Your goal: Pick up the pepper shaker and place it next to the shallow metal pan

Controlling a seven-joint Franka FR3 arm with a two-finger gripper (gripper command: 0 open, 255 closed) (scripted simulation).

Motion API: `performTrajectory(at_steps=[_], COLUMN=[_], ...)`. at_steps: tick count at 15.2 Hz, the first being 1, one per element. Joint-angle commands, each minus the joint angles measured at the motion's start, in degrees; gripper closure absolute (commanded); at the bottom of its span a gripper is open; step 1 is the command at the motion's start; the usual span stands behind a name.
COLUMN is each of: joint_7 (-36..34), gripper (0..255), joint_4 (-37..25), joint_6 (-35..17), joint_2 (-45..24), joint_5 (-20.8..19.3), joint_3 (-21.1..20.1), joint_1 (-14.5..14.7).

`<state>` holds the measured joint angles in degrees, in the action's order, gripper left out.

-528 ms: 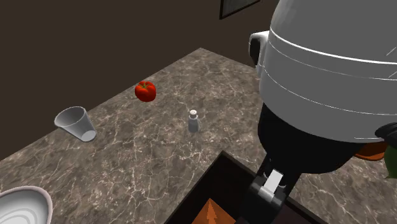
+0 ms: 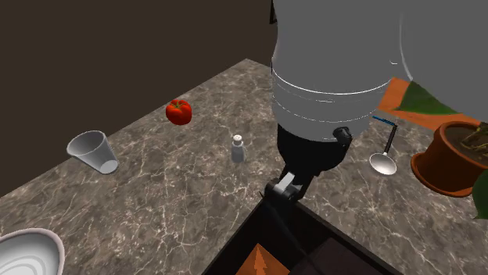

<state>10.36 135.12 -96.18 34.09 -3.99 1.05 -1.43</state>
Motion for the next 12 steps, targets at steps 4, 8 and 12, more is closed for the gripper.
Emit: performTrajectory(at_steps=[4,8,12], joint_7=[1.5,2.9,4.2], gripper=[0,0,0], joint_4=[-1.7,-4.5,-8.5], joint_6=[-9.3,-15.7,-21.2], joint_2=[-8.9,-16.5,-24.4], joint_5=[-1.2,-1.8,-2.1], joint_3=[1.2,2.1,2.9], joint_1=[-0.4,-0.7,-1.0])
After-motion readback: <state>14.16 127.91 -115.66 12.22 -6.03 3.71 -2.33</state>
